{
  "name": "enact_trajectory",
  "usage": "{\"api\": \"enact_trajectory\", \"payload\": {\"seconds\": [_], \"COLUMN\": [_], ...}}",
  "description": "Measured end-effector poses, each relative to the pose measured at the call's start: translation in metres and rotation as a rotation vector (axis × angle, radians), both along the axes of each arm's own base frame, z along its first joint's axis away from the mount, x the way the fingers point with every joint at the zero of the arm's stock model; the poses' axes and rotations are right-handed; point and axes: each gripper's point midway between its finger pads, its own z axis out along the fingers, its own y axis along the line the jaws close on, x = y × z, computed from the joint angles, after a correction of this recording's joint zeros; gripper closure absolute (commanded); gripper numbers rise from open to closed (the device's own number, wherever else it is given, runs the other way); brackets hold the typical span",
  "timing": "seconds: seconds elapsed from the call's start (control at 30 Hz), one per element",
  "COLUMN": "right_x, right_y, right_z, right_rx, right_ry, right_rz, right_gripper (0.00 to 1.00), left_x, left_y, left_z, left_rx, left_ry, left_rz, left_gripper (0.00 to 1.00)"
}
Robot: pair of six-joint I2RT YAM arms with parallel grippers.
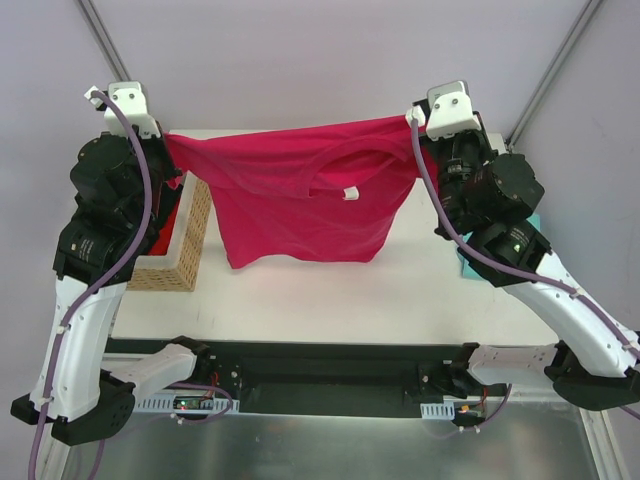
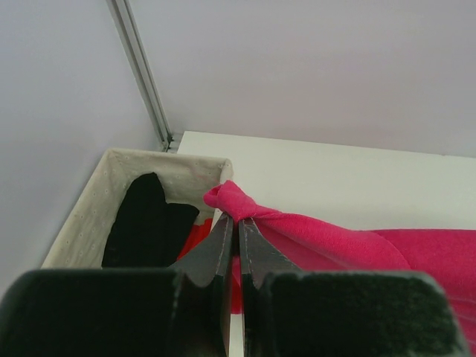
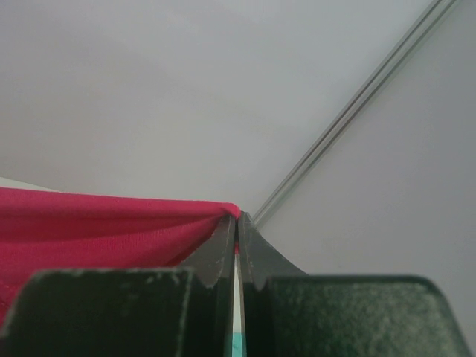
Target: Fold and stack the t-shirts
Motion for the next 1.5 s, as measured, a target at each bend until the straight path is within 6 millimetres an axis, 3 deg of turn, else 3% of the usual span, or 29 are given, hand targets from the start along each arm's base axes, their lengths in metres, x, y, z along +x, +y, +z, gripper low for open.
{"api": "enact_trajectory", "payload": {"seconds": [0.27, 0.53, 1.13, 1.5], "right_x": [-0.007, -0.009, -0.026, -0.033], "right_y": [0.006, 0.012, 0.001, 0.008], "right_z": [0.006, -0.002, -0.006, -0.003], "right_rx": [0.003, -0.011, -0.006, 0.003], "right_ry": [-0.021, -0.014, -0.014, -0.023], "right_rz": [0.009, 0.004, -0.005, 0.016], "right_gripper": [0.99, 0.99, 0.99, 0.99], "left_x": [-0.005, -0.02, -0.023, -0.041], "left_y": [0.002, 0.008, 0.008, 0.014], "left_z": [0.003, 0.013, 0.006, 0.006], "left_rx": [-0.003, -0.017, -0.038, -0.045], "left_ry": [-0.013, -0.052, -0.033, -0.04], "left_rz": [0.0, 0.001, 0.0, -0.002], "left_gripper": [1.0, 1.0, 1.0, 1.0]}}
